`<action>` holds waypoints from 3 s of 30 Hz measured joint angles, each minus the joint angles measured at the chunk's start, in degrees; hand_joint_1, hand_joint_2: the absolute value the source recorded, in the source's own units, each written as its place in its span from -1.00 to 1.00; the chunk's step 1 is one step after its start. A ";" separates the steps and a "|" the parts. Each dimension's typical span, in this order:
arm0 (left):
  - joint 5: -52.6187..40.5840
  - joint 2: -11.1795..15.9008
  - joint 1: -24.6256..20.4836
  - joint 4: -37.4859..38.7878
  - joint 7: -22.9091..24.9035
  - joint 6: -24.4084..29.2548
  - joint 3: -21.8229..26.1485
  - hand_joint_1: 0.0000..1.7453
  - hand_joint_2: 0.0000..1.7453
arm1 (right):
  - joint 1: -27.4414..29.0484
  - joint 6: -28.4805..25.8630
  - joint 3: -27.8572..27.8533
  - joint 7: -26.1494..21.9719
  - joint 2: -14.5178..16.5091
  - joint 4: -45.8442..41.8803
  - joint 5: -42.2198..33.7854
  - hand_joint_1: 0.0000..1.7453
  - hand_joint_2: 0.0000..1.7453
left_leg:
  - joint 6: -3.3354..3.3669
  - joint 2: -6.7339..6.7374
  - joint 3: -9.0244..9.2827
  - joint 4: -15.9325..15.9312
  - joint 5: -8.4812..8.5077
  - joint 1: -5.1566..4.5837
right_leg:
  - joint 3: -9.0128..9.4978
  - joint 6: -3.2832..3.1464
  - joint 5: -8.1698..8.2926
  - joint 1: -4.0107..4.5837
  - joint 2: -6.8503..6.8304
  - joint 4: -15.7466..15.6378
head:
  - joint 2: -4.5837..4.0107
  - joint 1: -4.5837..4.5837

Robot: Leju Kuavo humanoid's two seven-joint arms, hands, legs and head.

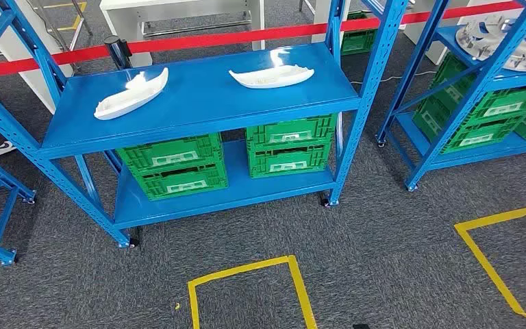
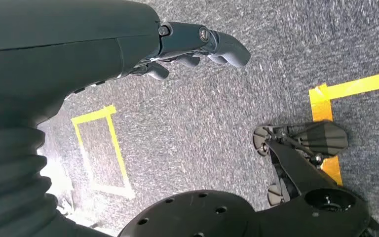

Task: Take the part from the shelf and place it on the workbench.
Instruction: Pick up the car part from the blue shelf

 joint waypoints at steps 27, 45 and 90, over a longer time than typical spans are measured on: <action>-21.71 -3.77 -4.98 3.38 -0.81 0.00 13.81 -1.00 -1.00 | -18.61 -5.38 -6.88 -0.44 -2.51 1.26 25.85 -1.00 1.00 | 0.00 0.06 0.27 0.23 0.11 0.00 | 0.02 0.29 0.25 -0.01 0.13 0.03 | 0.00 0.01; -36.87 -7.36 -9.47 6.16 -4.45 0.00 22.89 -1.00 -1.00 | -58.51 -6.53 -2.31 4.27 -12.33 1.24 52.80 -1.00 1.00 | 0.29 0.05 0.05 0.62 0.37 -0.01 | -0.12 0.83 0.65 -0.19 0.15 0.05 | 0.00 0.00; -41.71 -8.82 -9.71 8.02 -9.31 0.00 29.64 -1.00 -1.00 | -76.71 -7.72 34.02 8.73 7.05 1.90 64.89 -1.00 1.00 | 0.22 0.08 -0.53 0.69 0.80 0.00 | -0.42 0.86 1.06 -0.11 0.25 0.06 | 0.00 0.00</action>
